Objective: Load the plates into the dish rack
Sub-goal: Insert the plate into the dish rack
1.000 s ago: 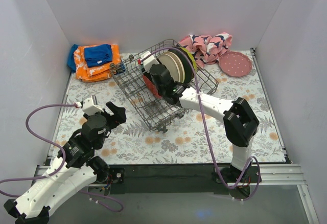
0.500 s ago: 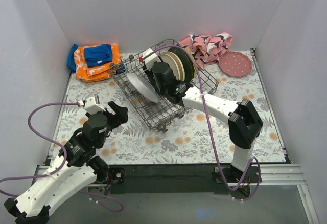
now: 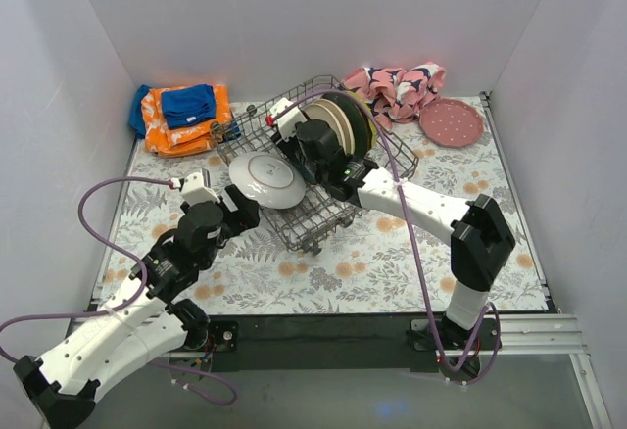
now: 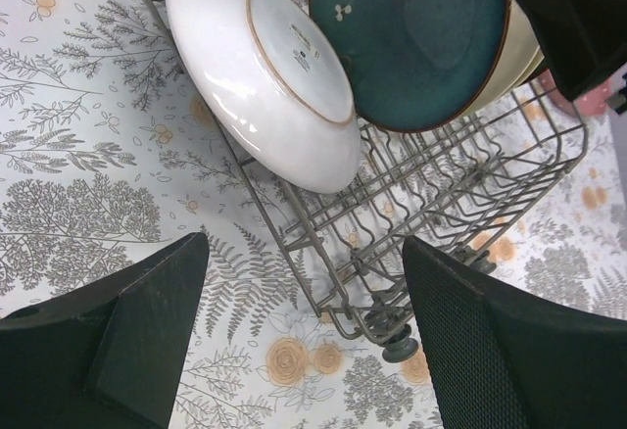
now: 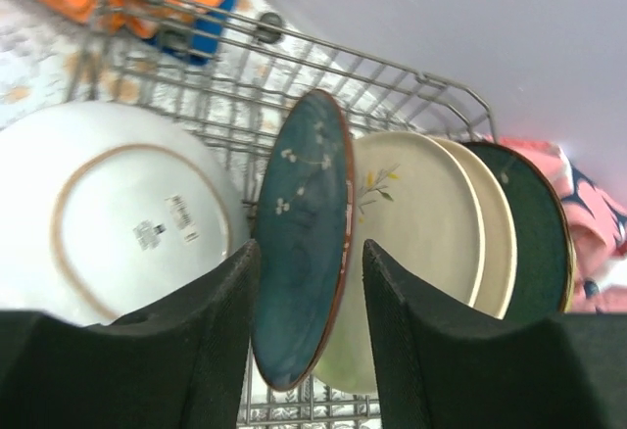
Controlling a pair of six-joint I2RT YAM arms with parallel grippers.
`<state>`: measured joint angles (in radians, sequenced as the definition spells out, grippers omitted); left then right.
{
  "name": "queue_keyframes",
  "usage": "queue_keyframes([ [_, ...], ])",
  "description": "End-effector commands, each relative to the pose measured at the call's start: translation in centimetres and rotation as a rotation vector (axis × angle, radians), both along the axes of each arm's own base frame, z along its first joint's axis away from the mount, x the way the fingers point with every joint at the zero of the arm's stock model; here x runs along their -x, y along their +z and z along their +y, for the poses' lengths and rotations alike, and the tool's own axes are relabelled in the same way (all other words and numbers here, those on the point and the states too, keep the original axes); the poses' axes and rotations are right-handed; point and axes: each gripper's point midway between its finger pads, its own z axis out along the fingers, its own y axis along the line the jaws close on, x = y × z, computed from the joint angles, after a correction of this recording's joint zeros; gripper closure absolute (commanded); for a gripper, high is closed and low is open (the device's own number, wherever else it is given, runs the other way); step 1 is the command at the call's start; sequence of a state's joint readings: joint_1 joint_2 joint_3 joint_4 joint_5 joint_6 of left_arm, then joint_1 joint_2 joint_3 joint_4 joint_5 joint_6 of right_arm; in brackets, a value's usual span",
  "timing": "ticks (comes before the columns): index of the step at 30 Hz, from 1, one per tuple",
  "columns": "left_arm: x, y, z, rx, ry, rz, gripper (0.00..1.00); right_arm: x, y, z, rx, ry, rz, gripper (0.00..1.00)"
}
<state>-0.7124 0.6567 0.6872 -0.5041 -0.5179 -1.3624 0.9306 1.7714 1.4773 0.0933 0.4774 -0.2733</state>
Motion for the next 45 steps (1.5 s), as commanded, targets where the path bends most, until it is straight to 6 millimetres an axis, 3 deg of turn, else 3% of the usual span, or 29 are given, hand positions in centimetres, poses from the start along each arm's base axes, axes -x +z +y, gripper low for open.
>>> queue_keyframes([
  [1,0.0,1.6,0.9,0.088,0.074,-0.026,0.21,3.2,4.0,1.8,0.014,0.247,-0.027,0.41],
  [8,-1.4,0.9,-0.9,0.134,0.075,0.007,0.18,8.2,4.4,2.1,0.145,0.573,-0.001,0.27],
  [12,-2.9,1.3,-1.8,0.165,0.044,0.007,0.15,9.2,4.5,0.7,0.159,0.637,0.014,0.22],
  [16,-4.2,1.6,-2.2,0.197,-0.014,0.017,0.13,8.2,5.1,-2.6,0.122,0.63,0.03,0.22],
  [18,-5.5,1.2,-1.2,0.217,0.002,0.027,0.13,8.4,5.4,-3.5,0.083,0.656,0.048,0.21],
  [19,-5.5,1.1,-1.7,0.241,-0.042,0.043,0.13,7.8,6.1,-5.0,0.067,0.632,0.041,0.21],
  [28,-8.0,-2.8,1.5,0.379,-0.039,0.155,0.17,7.8,5.7,-9.8,0.0,0.597,0.067,0.21],
  [33,-9.0,-4.2,1.9,0.417,-0.076,0.17,0.22,7.4,5.5,-11.7,-0.045,0.574,0.078,0.21],
  [45,-10.9,-6.7,1.8,0.418,-0.069,0.237,0.37,7.5,5.7,-13.4,-0.106,0.563,0.087,0.21],
])
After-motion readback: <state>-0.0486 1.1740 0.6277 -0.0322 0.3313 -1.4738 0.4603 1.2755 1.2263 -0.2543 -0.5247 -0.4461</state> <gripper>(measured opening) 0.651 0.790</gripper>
